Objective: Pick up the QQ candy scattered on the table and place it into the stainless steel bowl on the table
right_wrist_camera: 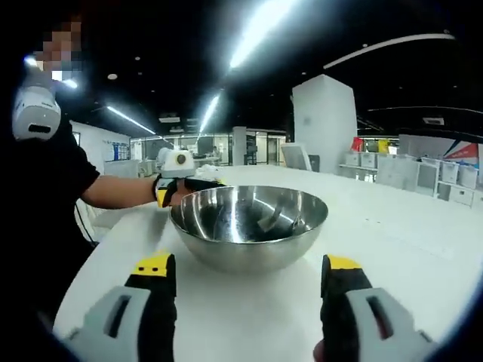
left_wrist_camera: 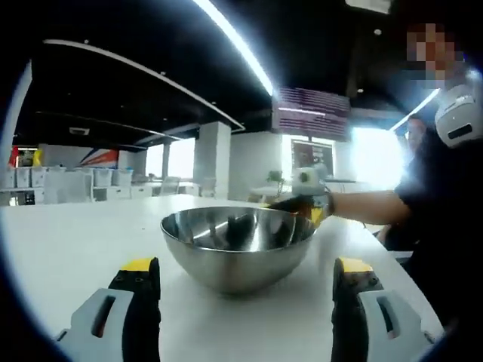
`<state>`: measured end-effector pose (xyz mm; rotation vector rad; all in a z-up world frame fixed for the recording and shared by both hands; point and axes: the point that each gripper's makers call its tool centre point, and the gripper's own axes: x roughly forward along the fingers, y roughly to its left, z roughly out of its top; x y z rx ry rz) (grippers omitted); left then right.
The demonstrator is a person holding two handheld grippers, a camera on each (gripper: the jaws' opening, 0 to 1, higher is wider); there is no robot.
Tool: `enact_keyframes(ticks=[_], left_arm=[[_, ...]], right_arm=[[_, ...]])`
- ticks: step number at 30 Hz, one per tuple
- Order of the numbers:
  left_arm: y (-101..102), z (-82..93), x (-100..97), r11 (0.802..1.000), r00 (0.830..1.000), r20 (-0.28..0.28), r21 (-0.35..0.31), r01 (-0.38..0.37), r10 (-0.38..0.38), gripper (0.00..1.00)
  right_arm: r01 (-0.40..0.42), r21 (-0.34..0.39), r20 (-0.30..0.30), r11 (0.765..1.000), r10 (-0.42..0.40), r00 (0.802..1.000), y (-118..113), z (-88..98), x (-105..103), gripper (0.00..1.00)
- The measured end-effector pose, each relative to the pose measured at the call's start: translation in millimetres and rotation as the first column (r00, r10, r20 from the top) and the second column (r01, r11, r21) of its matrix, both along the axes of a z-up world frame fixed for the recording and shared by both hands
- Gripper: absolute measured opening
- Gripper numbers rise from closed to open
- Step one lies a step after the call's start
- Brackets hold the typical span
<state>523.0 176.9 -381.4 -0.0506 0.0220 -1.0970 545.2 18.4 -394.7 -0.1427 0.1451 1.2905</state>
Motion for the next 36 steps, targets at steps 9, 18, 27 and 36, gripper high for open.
enact_keyframes(ticks=[9, 18, 27, 36], left_arm=[[-9, 0.1, 13.7, 0.992, 0.992, 0.004, -0.023, 0.124, -0.124, 0.96], [-30, 5.4, 23.8, 0.983, 0.985, 0.014, -0.066, 0.171, -0.171, 0.96], [-33, -3.2, 18.6, 0.98, 0.98, 0.037, -0.011, 0.198, -0.197, 0.96], [-35, -3.0, 18.6, 0.981, 0.98, 0.052, -0.003, 0.192, -0.192, 0.96]], right_arm=[[-0.113, 0.025, -0.015, 0.993, 0.114, 0.993, 13, -4.8, 2, 0.88], [-0.18, 0.1, -0.017, 0.979, 0.182, 0.983, 42, 4.6, -7, 0.96], [-0.177, 0.102, 0.004, 0.979, 0.178, 0.984, 44, 2.9, 1, 0.96], [-0.184, 0.101, 0.013, 0.978, 0.184, 0.983, 43, 2.3, -5, 0.95]])
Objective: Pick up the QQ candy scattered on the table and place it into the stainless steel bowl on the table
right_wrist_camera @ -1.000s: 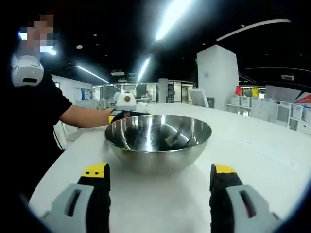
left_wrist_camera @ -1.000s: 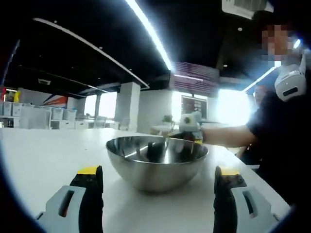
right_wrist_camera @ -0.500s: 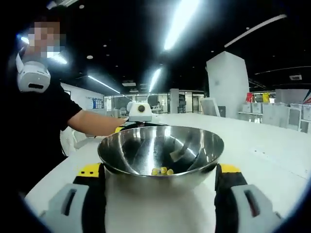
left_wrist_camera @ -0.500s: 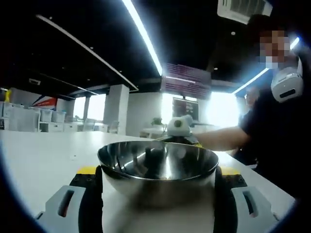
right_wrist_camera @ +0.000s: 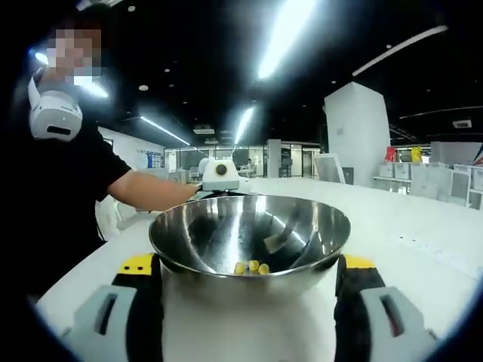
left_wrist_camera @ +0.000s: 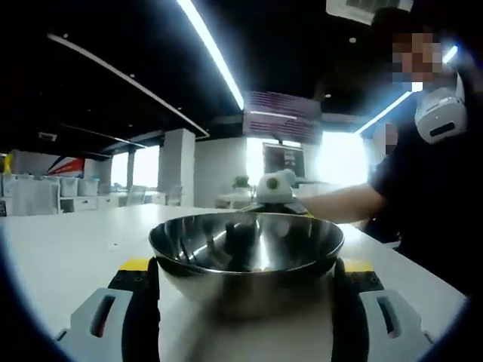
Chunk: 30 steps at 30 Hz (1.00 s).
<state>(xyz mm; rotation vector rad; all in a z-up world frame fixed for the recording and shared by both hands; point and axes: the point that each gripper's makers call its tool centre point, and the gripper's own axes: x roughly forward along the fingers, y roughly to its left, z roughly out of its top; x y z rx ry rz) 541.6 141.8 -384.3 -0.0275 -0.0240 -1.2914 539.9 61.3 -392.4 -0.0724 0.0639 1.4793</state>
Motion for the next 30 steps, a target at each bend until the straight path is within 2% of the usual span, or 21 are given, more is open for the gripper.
enact_keyframes(ticks=[5, 9, 16, 23, 25, 28, 30], left_arm=[[0, 1.7, 1.0, 1.0, 1.0, -0.001, -0.003, -0.003, 0.003, 0.96], [-3, 8.4, 0.7, 1.0, 1.0, 0.019, 0.004, -0.006, 0.006, 0.96], [-4, 16.0, 13.5, 1.0, 1.0, 0.018, -0.002, -0.008, 0.008, 0.96], [-1, 33.1, 43.0, 1.0, 1.0, 0.023, -0.015, -0.012, 0.012, 0.96], [1, 39.7, 52.6, 1.0, 0.999, 0.029, -0.023, -0.015, 0.016, 0.96], [7, 50.2, 72.3, 0.999, 0.999, 0.043, -0.035, -0.022, 0.023, 0.96], [8, 52.9, 78.4, 0.999, 0.998, 0.051, -0.041, -0.025, 0.027, 0.96]], right_arm=[[0.004, 0.007, -0.007, 1.0, -0.004, 1.0, 0, -1.1, -2, 0.95], [0.005, -0.014, -0.004, 1.0, -0.005, 1.0, -1, -2.2, -4, 0.94], [0.011, -0.007, 0.021, 1.0, -0.011, 1.0, -3, 19.0, 1, 0.94], [0.012, 0.007, 0.043, 1.0, -0.012, 0.999, 1, 43.2, 22, 0.94], [0.011, 0.012, 0.047, 1.0, -0.012, 0.999, 0, 47.6, 41, 0.94], [0.008, 0.008, 0.05, 1.0, -0.008, 0.999, 3, 52.8, 53, 0.94], [0.006, 0.008, 0.05, 1.0, -0.007, 0.999, 4, 54.4, 61, 0.94]])
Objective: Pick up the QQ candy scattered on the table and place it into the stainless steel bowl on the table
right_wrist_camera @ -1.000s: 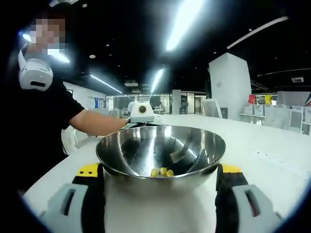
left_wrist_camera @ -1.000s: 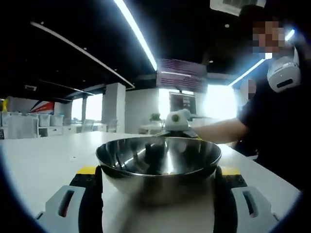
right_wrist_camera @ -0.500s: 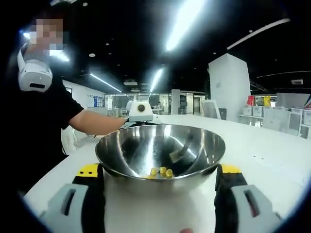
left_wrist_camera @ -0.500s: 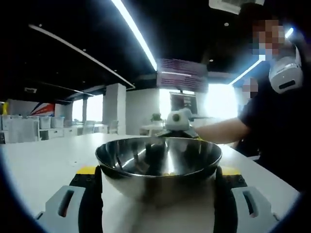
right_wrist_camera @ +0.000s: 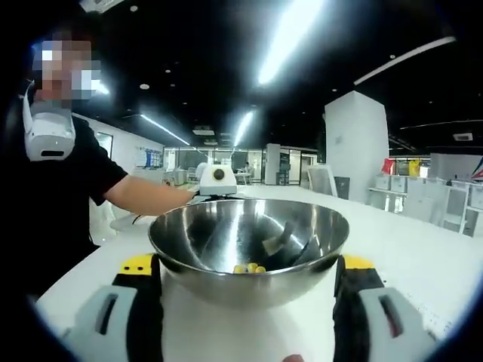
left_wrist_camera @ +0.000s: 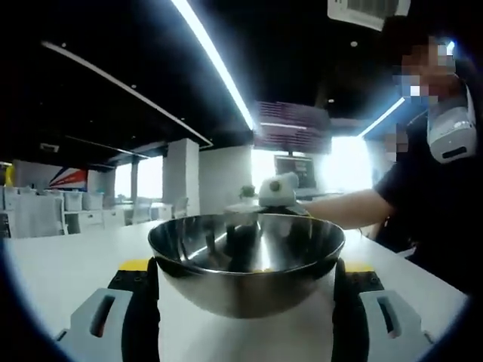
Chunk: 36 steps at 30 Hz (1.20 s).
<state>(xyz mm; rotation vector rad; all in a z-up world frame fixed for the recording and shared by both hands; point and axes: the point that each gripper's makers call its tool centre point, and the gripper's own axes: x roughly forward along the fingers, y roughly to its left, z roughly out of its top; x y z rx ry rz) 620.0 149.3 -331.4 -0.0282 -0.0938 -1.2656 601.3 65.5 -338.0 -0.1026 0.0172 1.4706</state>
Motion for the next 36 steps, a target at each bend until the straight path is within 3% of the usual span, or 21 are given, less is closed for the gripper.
enact_keyframes(ticks=[2, 10, 17, 24, 36], left_arm=[[2, -0.1, 14.0, 1.0, 1.0, -0.003, -0.006, -0.002, 0.002, 0.96], [4, -11.4, 58.9, 1.0, 1.0, -0.024, 0.005, -0.013, 0.013, 0.96], [4, -27.0, 87.2, 1.0, 0.999, -0.043, 0.003, -0.029, 0.029, 0.96], [0, -49.7, 100.0, 0.999, 0.997, -0.076, 0.032, -0.028, 0.03, 0.96], [0, -59.1, 99.7, 0.998, 0.995, -0.092, 0.058, -0.029, 0.035, 0.96]], right_arm=[[0.0, 0.007, -0.006, 1.0, 0.0, 1.0, 2, 0.6, 9, 0.94], [0.001, -0.015, -0.031, 1.0, -0.002, 1.0, -2, -13.8, 84, 0.94], [0.009, -0.035, -0.052, 0.999, -0.01, 0.999, -2, -33.8, 127, 0.94], [0.022, -0.05, -0.063, 0.999, -0.025, 0.998, -5, -50.5, 139, 0.94], [0.025, -0.072, -0.078, 0.997, -0.031, 0.996, -4, -62.8, 134, 0.95]])
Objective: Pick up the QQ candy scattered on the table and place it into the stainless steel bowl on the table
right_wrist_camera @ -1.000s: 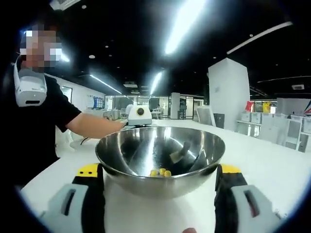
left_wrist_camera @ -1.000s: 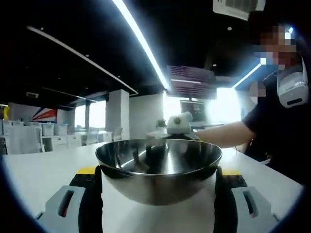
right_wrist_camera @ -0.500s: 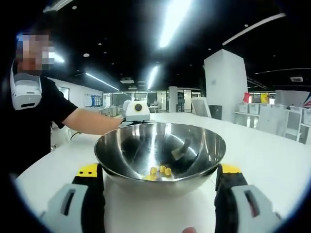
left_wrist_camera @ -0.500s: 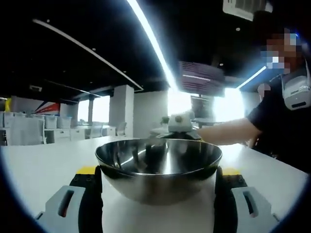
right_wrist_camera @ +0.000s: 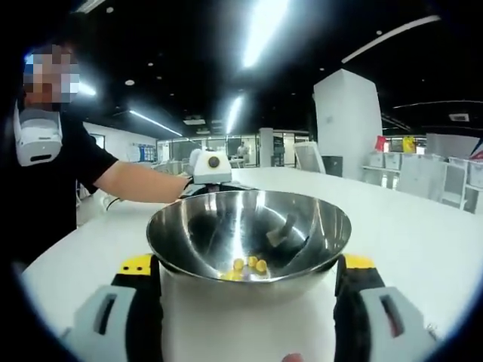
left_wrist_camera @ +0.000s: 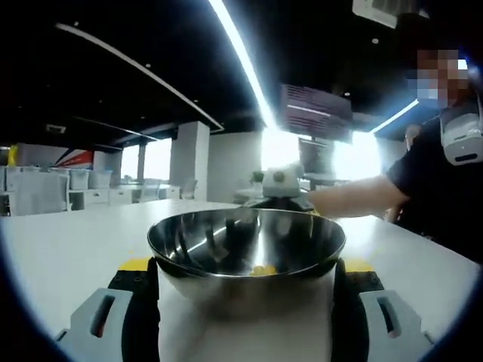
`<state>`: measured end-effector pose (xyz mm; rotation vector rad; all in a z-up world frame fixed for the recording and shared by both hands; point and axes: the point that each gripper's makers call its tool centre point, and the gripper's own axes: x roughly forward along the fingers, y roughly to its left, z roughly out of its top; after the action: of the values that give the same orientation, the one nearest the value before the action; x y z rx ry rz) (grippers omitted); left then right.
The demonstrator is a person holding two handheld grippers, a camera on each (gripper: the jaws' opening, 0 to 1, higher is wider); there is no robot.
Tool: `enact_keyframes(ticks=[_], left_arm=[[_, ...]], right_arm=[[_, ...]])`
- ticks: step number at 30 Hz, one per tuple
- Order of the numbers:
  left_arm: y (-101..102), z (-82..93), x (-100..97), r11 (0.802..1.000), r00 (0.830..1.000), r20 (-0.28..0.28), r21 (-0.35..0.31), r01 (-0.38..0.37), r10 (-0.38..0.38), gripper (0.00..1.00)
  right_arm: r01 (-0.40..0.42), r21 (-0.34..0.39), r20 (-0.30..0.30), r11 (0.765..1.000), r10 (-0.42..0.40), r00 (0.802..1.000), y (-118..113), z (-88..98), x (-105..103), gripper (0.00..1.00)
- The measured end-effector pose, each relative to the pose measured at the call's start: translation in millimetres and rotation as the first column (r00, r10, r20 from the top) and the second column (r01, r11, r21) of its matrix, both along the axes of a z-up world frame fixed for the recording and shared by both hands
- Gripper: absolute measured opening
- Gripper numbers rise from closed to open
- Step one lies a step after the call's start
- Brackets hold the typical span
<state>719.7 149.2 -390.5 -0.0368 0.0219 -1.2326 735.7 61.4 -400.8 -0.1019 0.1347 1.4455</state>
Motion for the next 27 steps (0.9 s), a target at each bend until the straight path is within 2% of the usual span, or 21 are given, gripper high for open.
enact_keyframes(ticks=[6, 14, 21, 27], left_arm=[[1, 0.9, -0.4, 1.0, 1.0, -0.017, -0.002, -0.002, 0.002, 0.96], [1, 1.0, 0.0, 1.0, 1.0, -0.009, -0.005, 0.0, 0.0, 0.96], [2, 1.3, -0.3, 1.0, 1.0, -0.014, -0.014, 0.012, -0.013, 0.96], [10, 1.8, 1.9, 1.0, 1.0, -0.019, -0.015, -0.001, 0.001, 0.96]], right_arm=[[0.004, 0.013, -0.012, 1.0, -0.004, 1.0, 3, 2.2, -2, 0.96], [-0.004, 0.021, -0.011, 1.0, 0.004, 1.0, 2, 1.8, -5, 0.97], [-0.017, 0.039, -0.045, 0.999, 0.019, 0.999, -3, 1.8, -4, 0.97], [-0.008, 0.034, -0.048, 0.999, 0.01, 0.999, -12, 5.7, -4, 0.97]])
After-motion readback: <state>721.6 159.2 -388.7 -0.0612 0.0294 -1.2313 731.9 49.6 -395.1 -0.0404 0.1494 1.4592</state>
